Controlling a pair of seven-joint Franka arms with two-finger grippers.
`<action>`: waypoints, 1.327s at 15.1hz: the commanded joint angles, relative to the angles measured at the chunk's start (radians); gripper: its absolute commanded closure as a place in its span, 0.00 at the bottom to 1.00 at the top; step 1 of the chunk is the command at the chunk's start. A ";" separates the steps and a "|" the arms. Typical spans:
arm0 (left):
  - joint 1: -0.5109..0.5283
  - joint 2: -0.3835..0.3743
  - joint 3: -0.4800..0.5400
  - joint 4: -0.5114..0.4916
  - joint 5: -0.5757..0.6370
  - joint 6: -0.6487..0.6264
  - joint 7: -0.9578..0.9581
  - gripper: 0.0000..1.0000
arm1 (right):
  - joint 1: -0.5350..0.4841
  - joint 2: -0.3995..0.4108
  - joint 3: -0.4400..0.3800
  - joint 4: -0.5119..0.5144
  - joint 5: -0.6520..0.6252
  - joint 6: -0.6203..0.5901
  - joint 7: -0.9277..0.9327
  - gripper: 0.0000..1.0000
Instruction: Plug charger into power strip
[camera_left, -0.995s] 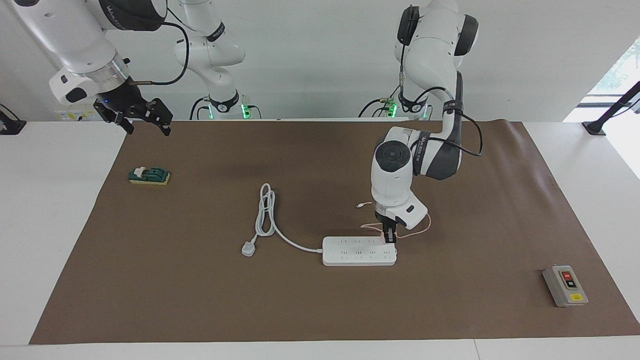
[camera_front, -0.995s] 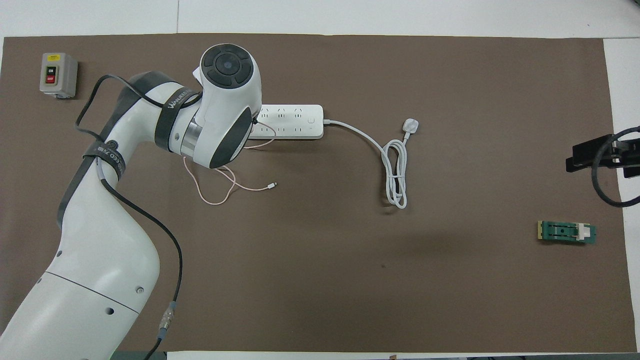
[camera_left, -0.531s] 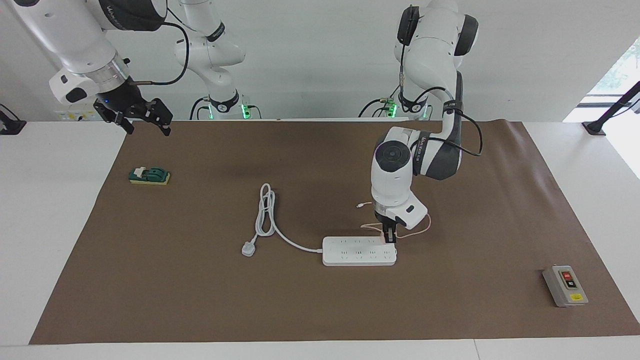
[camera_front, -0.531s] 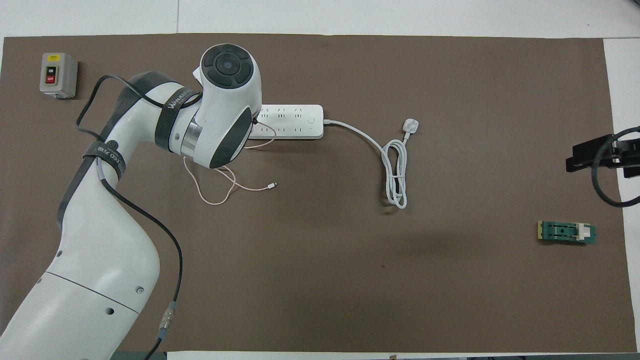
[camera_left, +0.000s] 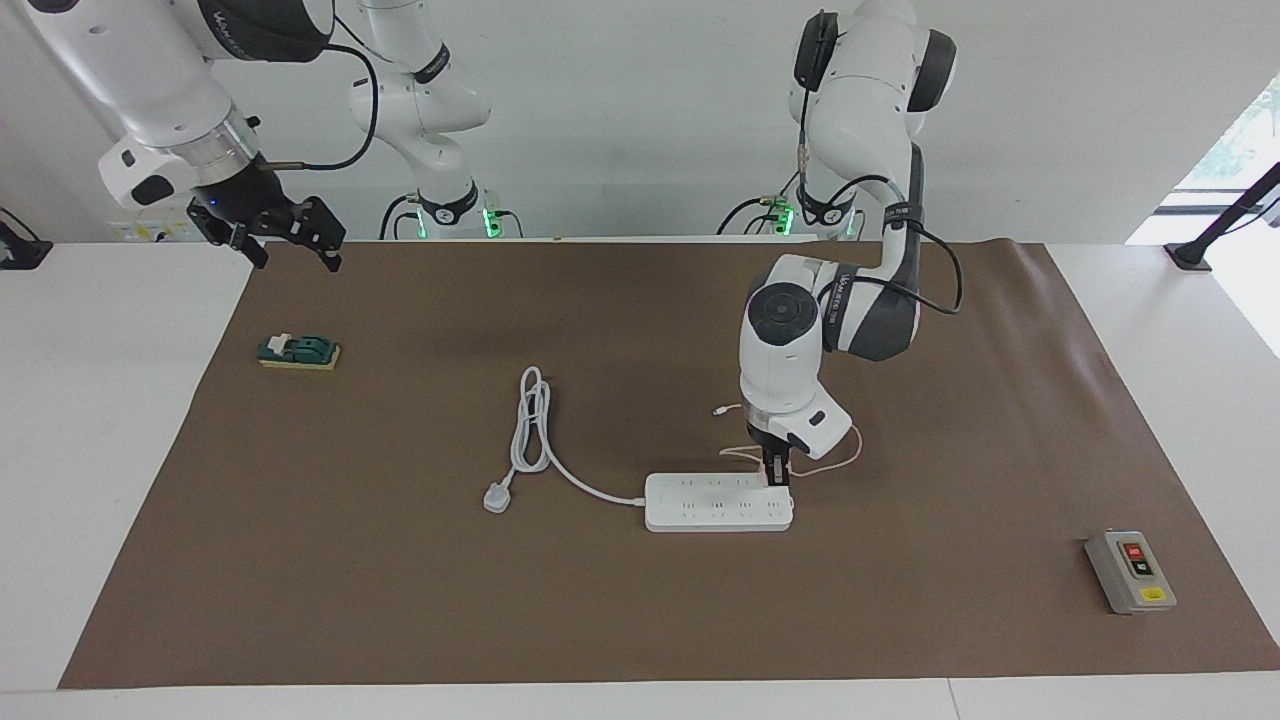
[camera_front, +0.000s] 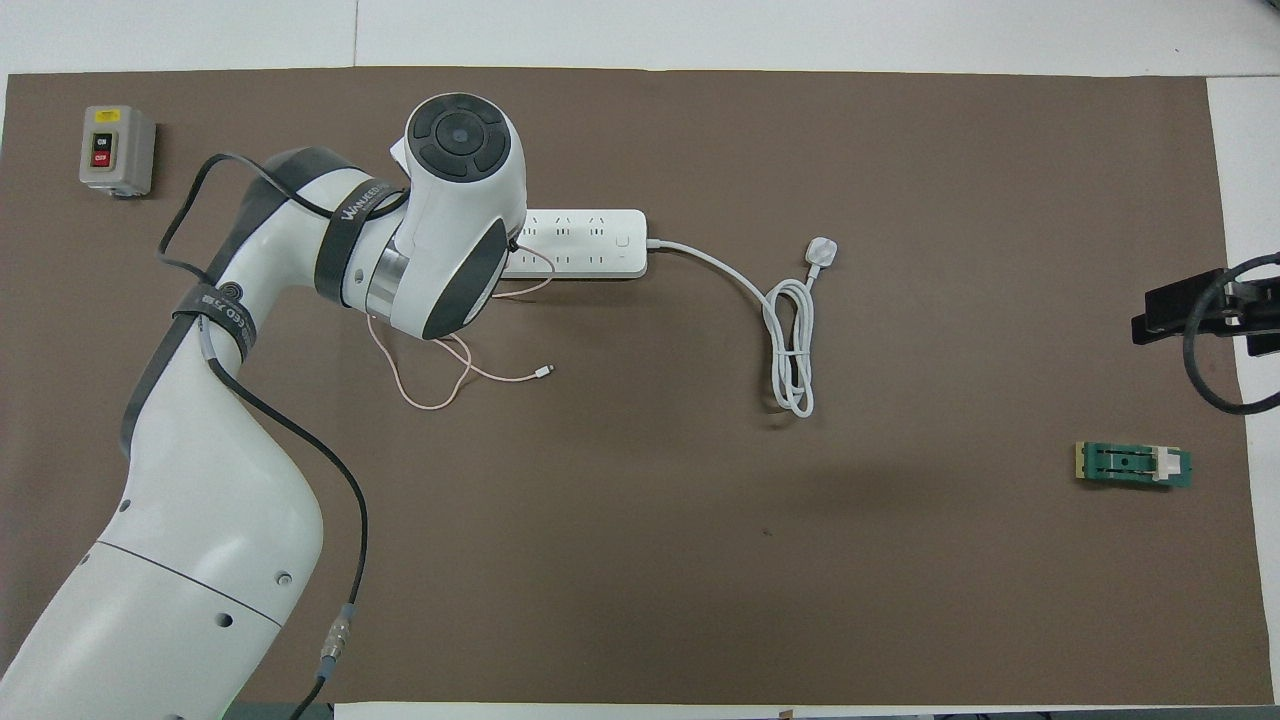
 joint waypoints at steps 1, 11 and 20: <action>-0.010 0.006 0.005 -0.026 -0.010 0.019 -0.004 1.00 | -0.003 -0.006 0.004 -0.010 -0.016 -0.003 -0.015 0.00; 0.001 0.063 0.004 -0.028 -0.035 0.086 0.036 1.00 | -0.003 -0.006 0.005 -0.010 -0.016 -0.003 -0.016 0.00; 0.029 0.019 0.002 -0.028 -0.082 0.100 0.119 0.23 | -0.003 -0.006 0.005 -0.010 -0.016 -0.003 -0.016 0.00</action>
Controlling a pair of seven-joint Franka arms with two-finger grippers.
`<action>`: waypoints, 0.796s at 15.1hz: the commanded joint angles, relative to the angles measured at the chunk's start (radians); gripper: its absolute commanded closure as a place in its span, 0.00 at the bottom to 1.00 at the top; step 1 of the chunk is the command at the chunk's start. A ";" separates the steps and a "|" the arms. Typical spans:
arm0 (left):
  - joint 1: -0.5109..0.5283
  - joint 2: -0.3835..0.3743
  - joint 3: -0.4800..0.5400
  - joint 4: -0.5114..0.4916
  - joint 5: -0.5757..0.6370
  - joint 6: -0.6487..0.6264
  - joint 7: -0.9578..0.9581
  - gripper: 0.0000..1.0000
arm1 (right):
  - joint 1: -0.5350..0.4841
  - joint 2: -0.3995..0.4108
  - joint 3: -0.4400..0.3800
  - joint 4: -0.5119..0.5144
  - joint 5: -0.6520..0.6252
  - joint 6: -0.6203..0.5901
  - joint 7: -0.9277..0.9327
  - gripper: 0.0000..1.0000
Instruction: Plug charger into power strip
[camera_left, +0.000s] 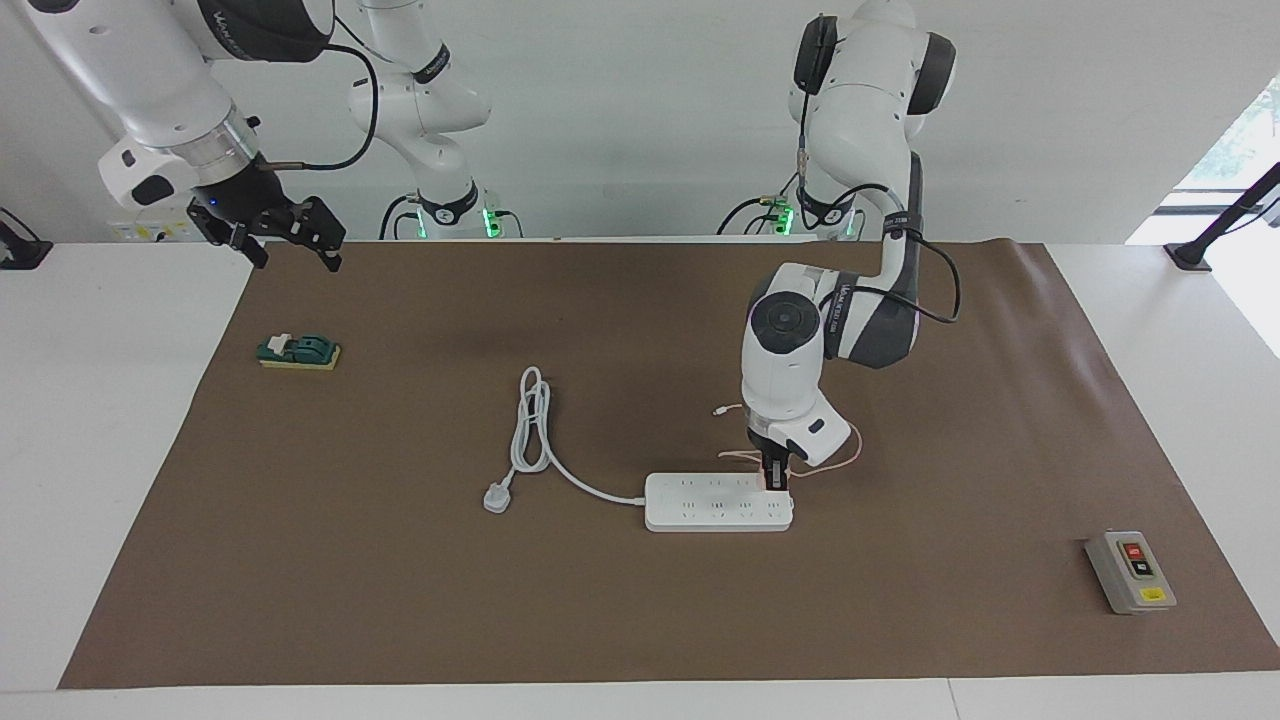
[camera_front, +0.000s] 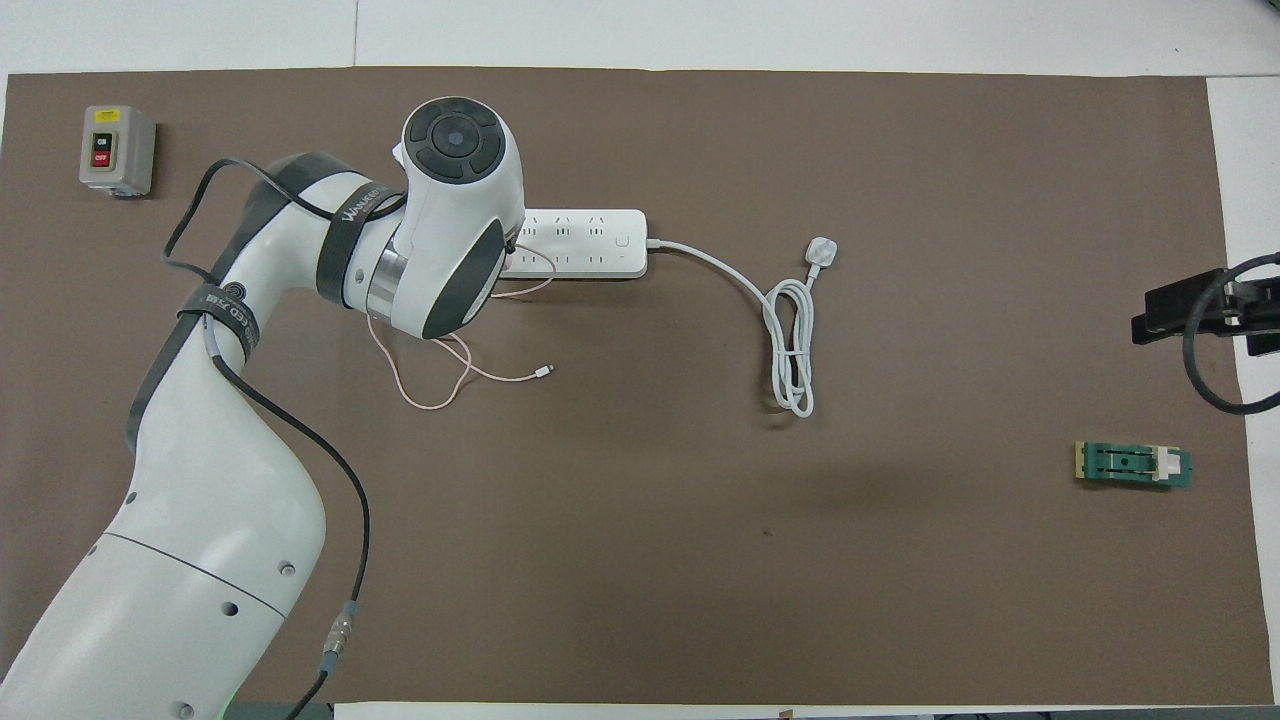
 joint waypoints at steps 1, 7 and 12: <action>0.032 -0.022 -0.002 -0.012 -0.084 0.025 0.093 0.07 | -0.003 -0.006 0.005 -0.010 -0.016 -0.003 -0.015 0.00; 0.084 -0.100 0.014 0.117 -0.126 -0.214 0.231 0.00 | -0.003 -0.006 0.005 -0.010 -0.016 -0.003 -0.015 0.00; 0.164 -0.197 0.018 0.140 -0.117 -0.296 0.531 0.00 | -0.003 -0.006 0.004 -0.010 -0.016 -0.003 -0.016 0.00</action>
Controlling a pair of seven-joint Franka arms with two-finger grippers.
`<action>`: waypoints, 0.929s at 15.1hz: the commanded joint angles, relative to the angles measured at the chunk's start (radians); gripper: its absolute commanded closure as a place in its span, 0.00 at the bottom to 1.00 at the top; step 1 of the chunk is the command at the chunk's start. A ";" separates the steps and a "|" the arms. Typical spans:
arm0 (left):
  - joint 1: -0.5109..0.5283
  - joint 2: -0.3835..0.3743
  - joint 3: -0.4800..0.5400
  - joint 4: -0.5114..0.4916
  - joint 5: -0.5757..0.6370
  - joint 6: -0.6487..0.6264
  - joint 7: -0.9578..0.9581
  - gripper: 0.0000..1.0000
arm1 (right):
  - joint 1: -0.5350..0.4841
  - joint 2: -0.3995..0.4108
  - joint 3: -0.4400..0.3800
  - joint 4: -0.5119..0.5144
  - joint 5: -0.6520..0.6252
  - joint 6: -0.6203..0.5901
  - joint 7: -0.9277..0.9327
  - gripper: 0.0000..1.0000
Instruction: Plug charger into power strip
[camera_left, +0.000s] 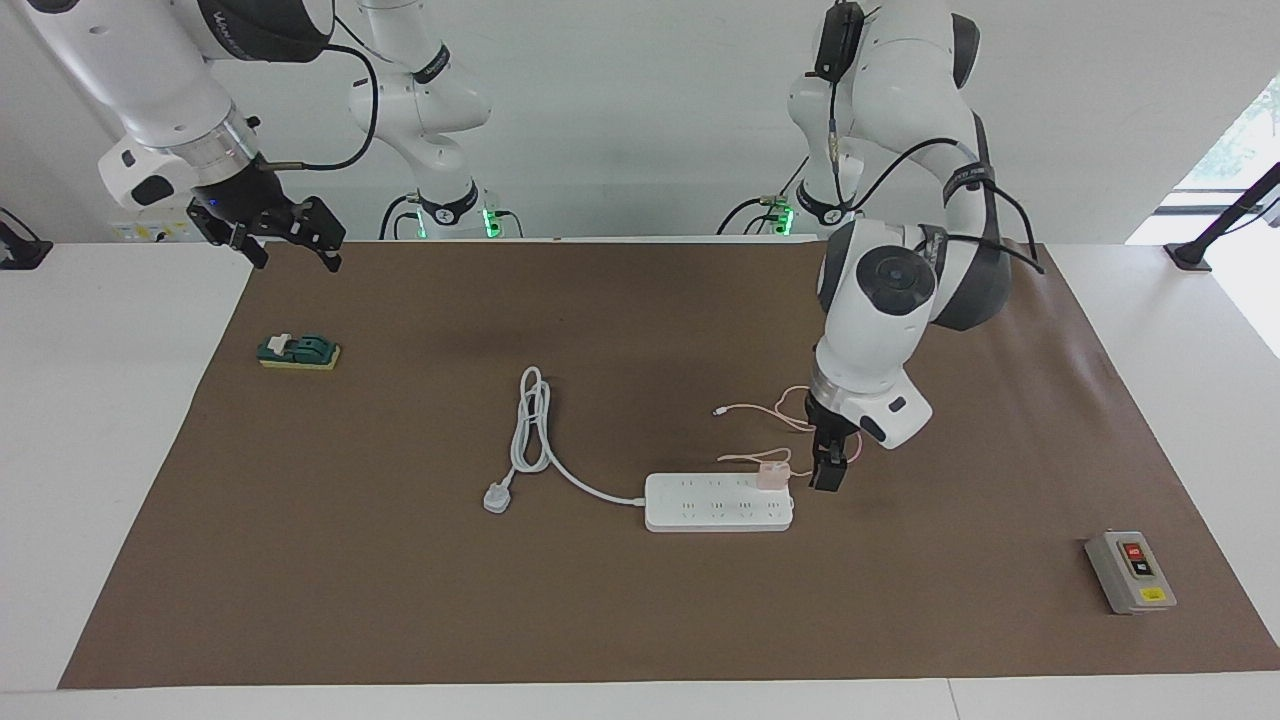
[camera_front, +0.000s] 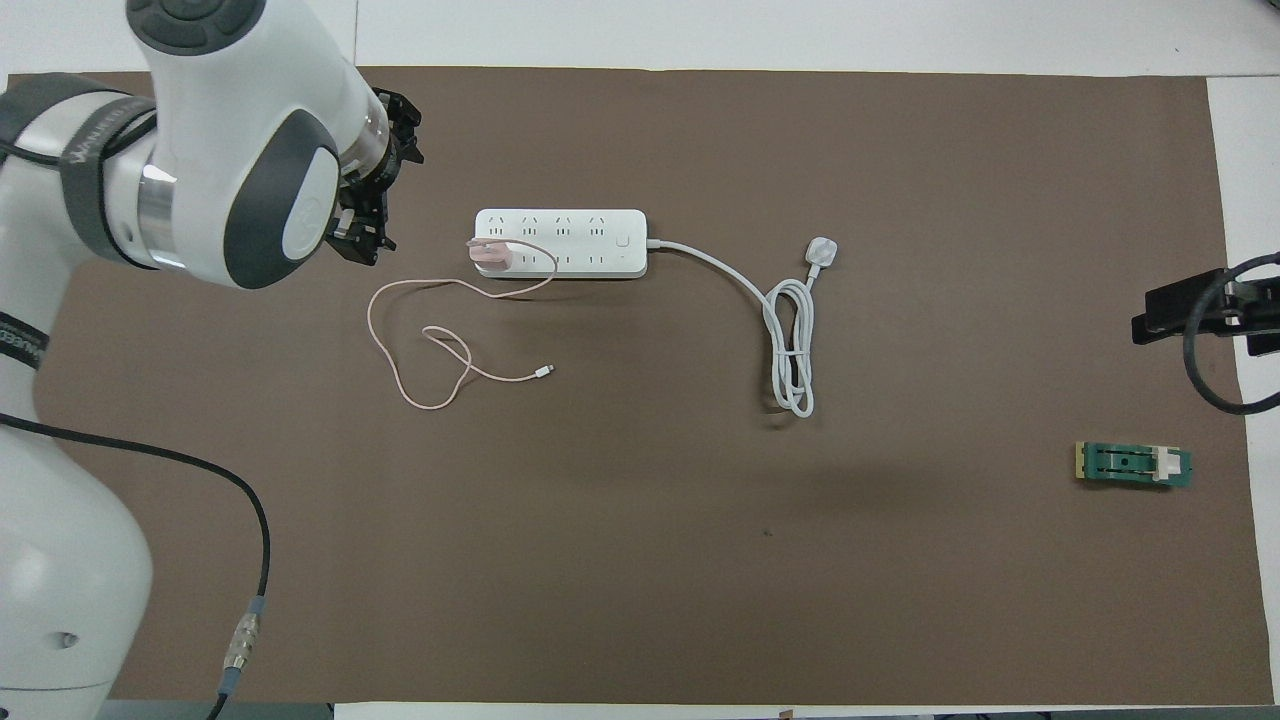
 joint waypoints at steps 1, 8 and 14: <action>0.067 -0.066 -0.001 -0.002 -0.004 -0.068 0.255 0.00 | -0.003 -0.006 0.005 -0.010 -0.016 -0.003 -0.016 0.00; 0.277 -0.214 -0.006 -0.016 0.071 -0.181 0.902 0.00 | -0.003 -0.006 0.005 -0.010 -0.016 -0.003 -0.016 0.00; 0.319 -0.347 -0.007 -0.092 0.071 -0.309 1.076 0.00 | -0.003 -0.006 0.004 -0.010 -0.016 -0.003 -0.016 0.00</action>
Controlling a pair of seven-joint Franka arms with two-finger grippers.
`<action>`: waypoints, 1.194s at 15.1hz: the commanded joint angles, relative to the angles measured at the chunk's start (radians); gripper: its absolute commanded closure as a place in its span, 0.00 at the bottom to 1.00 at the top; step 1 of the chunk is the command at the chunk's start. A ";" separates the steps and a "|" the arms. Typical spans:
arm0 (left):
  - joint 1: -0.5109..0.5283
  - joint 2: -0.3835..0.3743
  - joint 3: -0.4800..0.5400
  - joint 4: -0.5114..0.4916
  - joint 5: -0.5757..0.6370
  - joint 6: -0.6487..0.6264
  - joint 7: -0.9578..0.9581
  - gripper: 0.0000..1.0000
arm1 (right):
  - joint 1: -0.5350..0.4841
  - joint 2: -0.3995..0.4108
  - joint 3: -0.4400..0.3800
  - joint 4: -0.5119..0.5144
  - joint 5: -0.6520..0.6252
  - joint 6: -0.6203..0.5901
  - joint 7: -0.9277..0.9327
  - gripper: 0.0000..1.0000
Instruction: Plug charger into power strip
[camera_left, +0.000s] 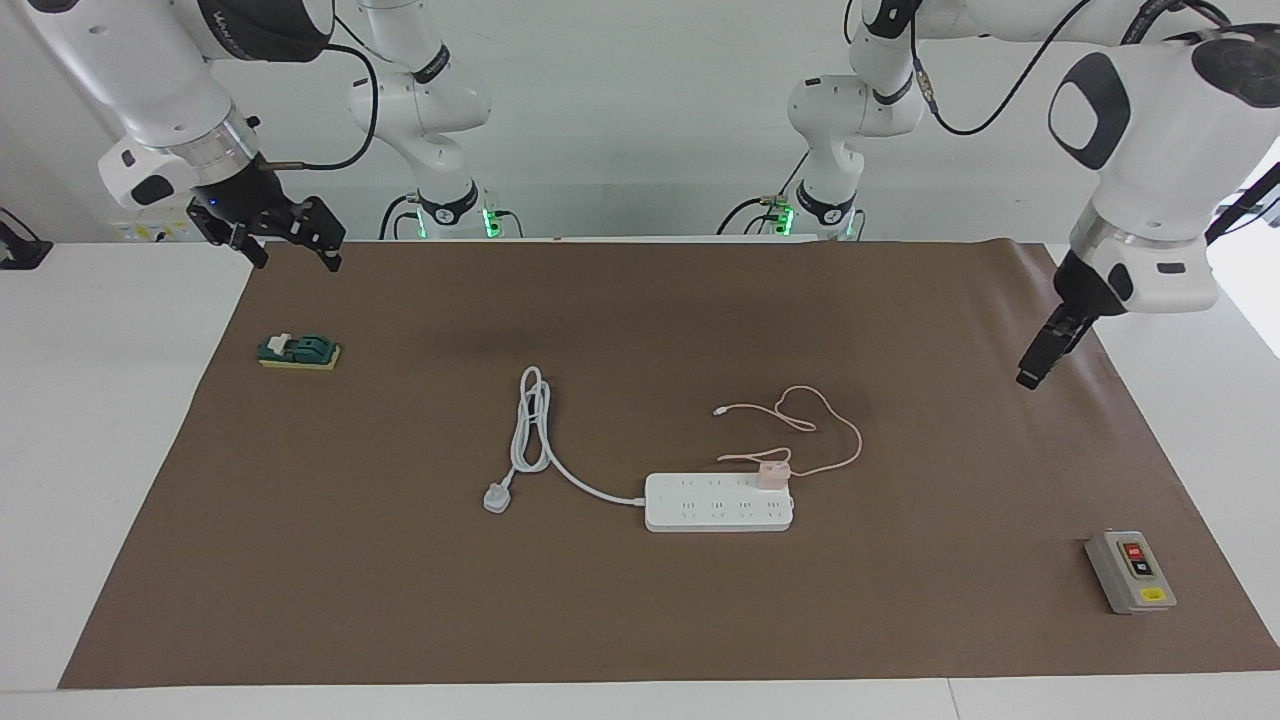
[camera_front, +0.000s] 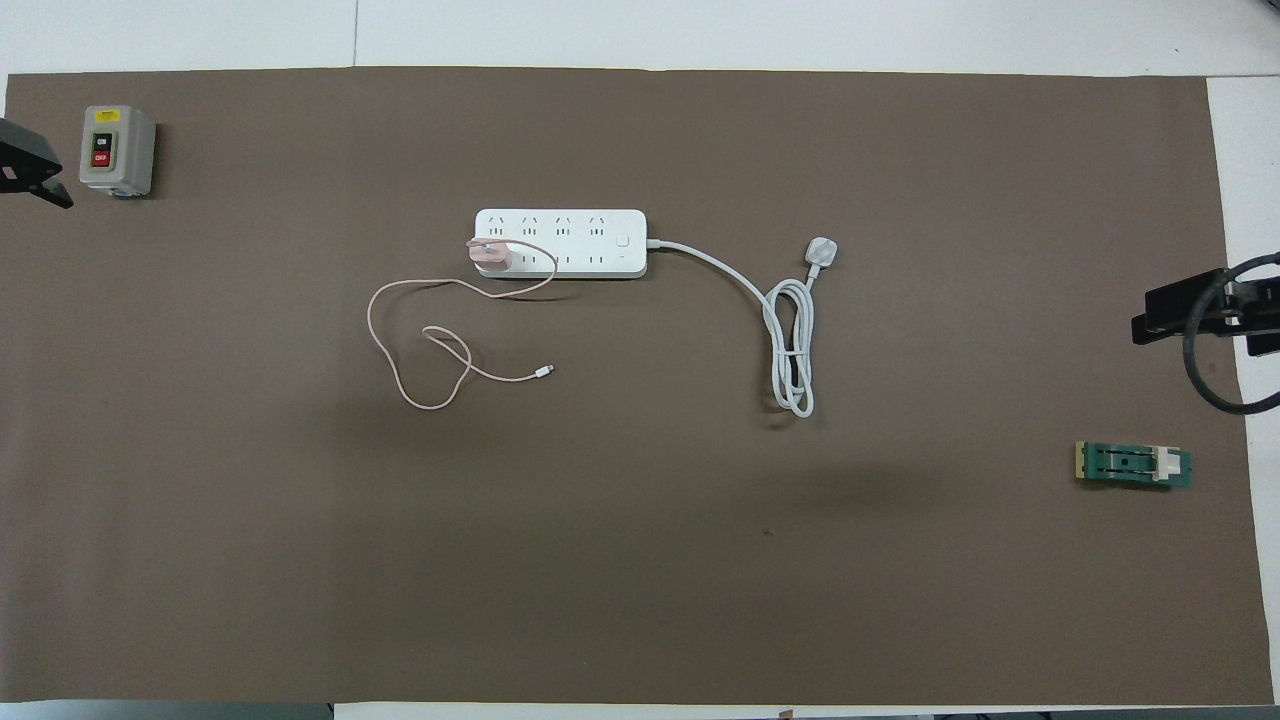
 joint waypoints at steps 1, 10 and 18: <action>0.002 -0.116 -0.012 -0.120 0.014 -0.021 0.035 0.00 | -0.003 -0.006 0.005 -0.010 -0.016 -0.003 -0.016 0.00; 0.060 -0.206 -0.092 -0.278 -0.065 0.077 0.422 0.00 | -0.003 -0.006 0.004 -0.010 -0.016 -0.003 -0.016 0.00; 0.054 -0.216 -0.147 -0.349 -0.092 0.086 0.400 0.00 | -0.003 -0.006 0.005 -0.010 -0.016 -0.003 -0.015 0.00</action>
